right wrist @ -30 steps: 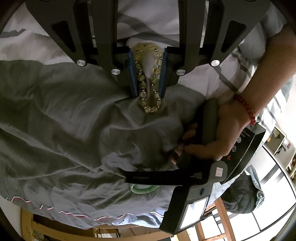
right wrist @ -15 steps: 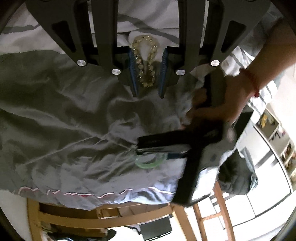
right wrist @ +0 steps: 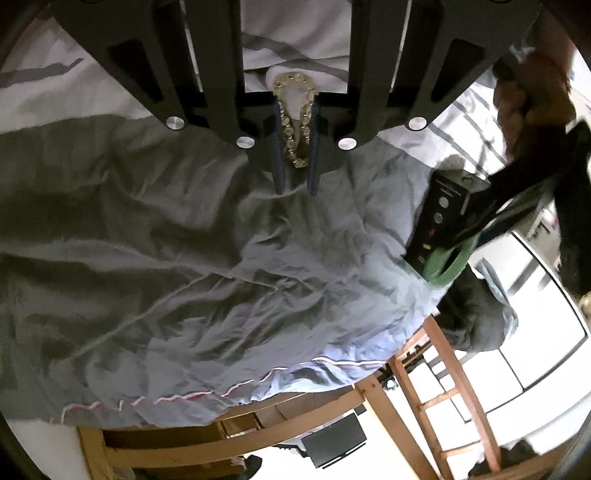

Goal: Organize jewelry
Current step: 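Grasp the green jade bangle with the left tool while the right tool holds the gold bracelet, then carry the green bangle and gold bracelet over the black box with both tools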

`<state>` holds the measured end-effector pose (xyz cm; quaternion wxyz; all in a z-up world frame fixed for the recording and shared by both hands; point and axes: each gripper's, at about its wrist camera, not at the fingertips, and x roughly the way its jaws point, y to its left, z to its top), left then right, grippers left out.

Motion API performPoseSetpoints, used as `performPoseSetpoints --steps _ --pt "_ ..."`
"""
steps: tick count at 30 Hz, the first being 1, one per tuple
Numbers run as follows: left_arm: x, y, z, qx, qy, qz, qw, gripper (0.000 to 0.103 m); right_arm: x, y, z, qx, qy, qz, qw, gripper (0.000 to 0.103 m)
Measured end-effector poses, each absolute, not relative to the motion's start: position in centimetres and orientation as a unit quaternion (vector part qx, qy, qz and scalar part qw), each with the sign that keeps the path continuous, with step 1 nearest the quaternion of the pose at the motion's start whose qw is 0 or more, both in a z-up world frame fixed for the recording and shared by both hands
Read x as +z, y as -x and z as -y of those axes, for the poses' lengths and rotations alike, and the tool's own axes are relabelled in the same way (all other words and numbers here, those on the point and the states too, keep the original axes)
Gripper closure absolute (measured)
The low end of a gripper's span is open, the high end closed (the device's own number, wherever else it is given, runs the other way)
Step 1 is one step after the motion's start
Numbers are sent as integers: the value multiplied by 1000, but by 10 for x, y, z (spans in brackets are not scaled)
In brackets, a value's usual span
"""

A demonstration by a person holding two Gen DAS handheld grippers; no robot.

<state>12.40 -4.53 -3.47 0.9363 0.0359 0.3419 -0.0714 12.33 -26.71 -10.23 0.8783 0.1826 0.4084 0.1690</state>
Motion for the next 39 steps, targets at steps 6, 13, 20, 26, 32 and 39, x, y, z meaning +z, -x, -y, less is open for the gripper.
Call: performPoseSetpoints --steps 6,13,20,26,32,39 --pt "-20 -95 17 -61 -16 -325 944 29 -106 -113 254 177 -143 -438 870 91" --pt "-23 -92 -6 -49 4 -325 944 29 -146 -112 204 157 -13 -505 848 35" --pt "-19 -92 -9 -62 22 -316 946 29 -139 -104 208 155 -25 -481 863 85" --pt "-17 -93 -12 -64 36 -317 946 29 -116 -89 206 159 -65 -449 877 94" --pt "-13 -92 -19 -62 48 -313 947 29 -95 -72 193 182 -88 -429 881 94" --pt "0 -88 -32 -62 68 -297 950 30 -62 -69 185 201 -107 -406 885 94"
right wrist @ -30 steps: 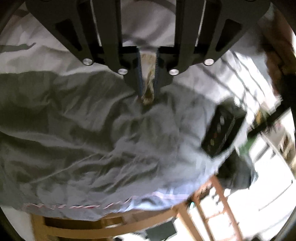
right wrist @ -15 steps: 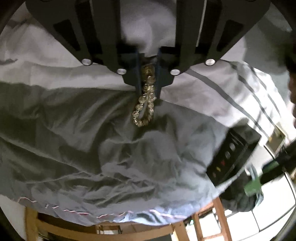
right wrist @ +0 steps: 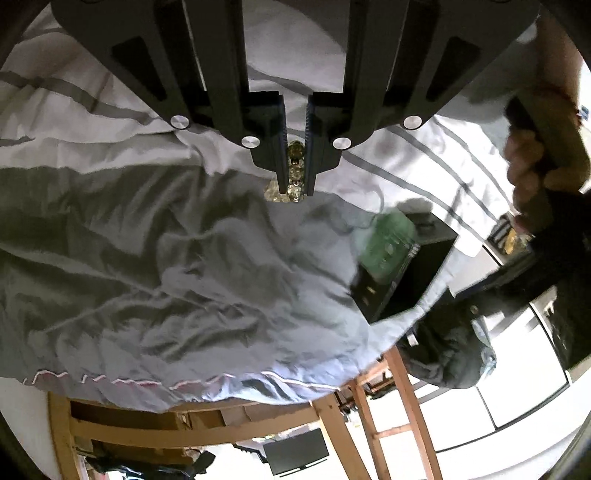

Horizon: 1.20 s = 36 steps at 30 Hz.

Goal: Organize jewelry
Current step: 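Carry the green bangle and gold bracelet over the black box with both tools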

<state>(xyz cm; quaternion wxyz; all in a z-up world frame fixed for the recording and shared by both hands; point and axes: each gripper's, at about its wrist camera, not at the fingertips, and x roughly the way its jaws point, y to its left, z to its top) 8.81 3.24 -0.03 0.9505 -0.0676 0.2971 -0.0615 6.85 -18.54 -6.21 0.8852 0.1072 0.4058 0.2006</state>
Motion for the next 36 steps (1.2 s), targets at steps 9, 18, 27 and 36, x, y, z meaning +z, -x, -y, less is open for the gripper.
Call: performPoseSetpoints --steps 9,18,27,36 --pt "-37 -111 -43 -63 83 -376 921 12 -50 -67 175 204 -103 -398 889 94" --pt "-95 -118 29 -36 -77 -432 898 8 -67 -58 175 208 -106 -409 882 94" --pt "-125 -124 40 -12 -88 -482 872 8 -82 -58 201 197 -148 -409 879 94" --pt "-141 -148 -28 -18 117 -507 854 28 -92 -59 208 203 -177 -408 872 94"
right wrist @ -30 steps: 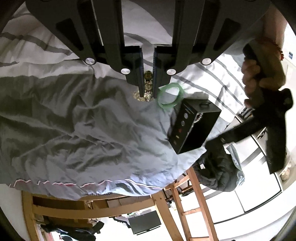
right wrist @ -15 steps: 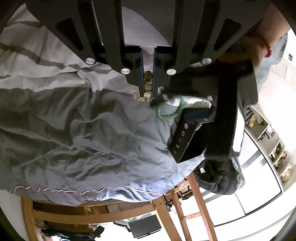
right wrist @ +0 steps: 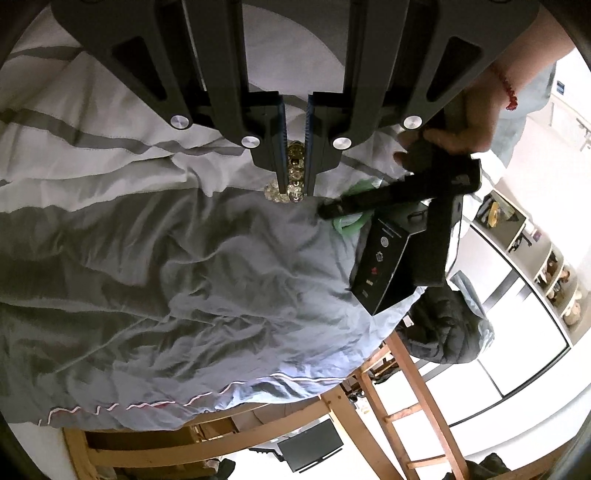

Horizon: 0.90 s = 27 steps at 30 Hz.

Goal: Organize jewelry
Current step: 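Carry the green bangle and gold bracelet over the black box with both tools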

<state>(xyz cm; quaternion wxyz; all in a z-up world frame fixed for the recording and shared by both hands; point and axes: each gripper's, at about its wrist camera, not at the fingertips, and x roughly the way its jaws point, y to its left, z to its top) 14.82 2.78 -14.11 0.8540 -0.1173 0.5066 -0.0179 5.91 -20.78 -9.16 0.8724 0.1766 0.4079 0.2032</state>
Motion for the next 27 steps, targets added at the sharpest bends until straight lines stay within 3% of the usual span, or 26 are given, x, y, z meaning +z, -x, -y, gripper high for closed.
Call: performPoseSetpoints --steps 8,27 --pt "-138 -133 -31 -23 105 -498 860 28 -93 -59 210 205 -184 -404 872 94" --pt "-47 -109 -22 -34 77 -423 902 28 -58 -56 200 195 -149 -382 891 94"
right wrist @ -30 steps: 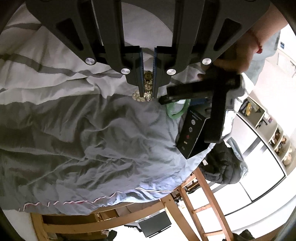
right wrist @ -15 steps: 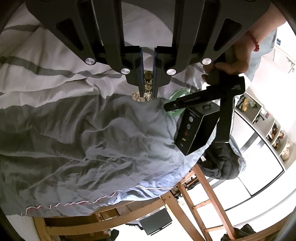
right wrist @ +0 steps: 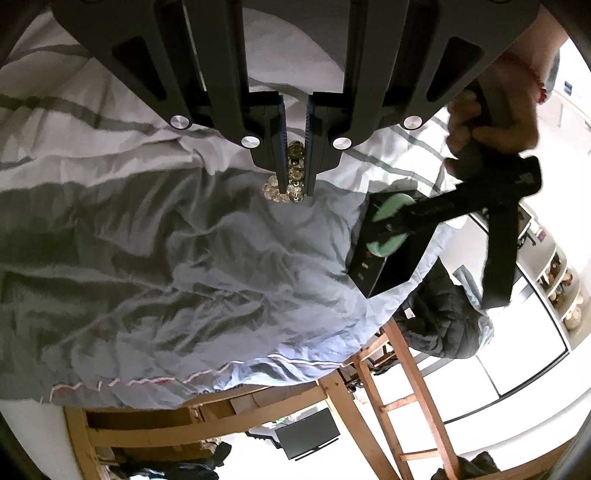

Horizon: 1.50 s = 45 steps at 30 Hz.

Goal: Organize jewelry
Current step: 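Carry the green bangle and gold bracelet over the black box with both tools, then open both tools to drop the bangle and gold bracelet into the box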

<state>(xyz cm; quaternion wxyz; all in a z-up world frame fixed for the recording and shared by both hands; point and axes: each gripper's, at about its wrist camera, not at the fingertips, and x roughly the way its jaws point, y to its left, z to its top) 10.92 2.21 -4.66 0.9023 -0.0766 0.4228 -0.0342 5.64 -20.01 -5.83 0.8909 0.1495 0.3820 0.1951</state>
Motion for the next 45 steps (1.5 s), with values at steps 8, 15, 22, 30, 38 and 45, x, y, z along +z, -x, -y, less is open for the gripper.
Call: performPoseSetpoints --steps 8,15,22,30,38,45 --pt "-15 -110 -96 25 93 -406 909 28 -33 -77 142 229 -107 -373 893 94" --pt "-10 -147 -129 26 64 -407 911 28 -5 -102 79 270 -76 -358 891 94" --pt "-29 -150 -156 34 87 -413 906 28 -7 -133 28 287 -75 -356 886 94" --pt "-55 -160 -178 14 135 -436 890 28 -36 -157 -6 294 -94 -382 871 94" --pt "-63 -163 -184 12 155 -431 889 28 -53 -151 -18 290 -75 -395 868 94" --pt "-51 -158 -180 5 147 -400 905 28 -59 -158 -25 300 -69 -408 860 93"
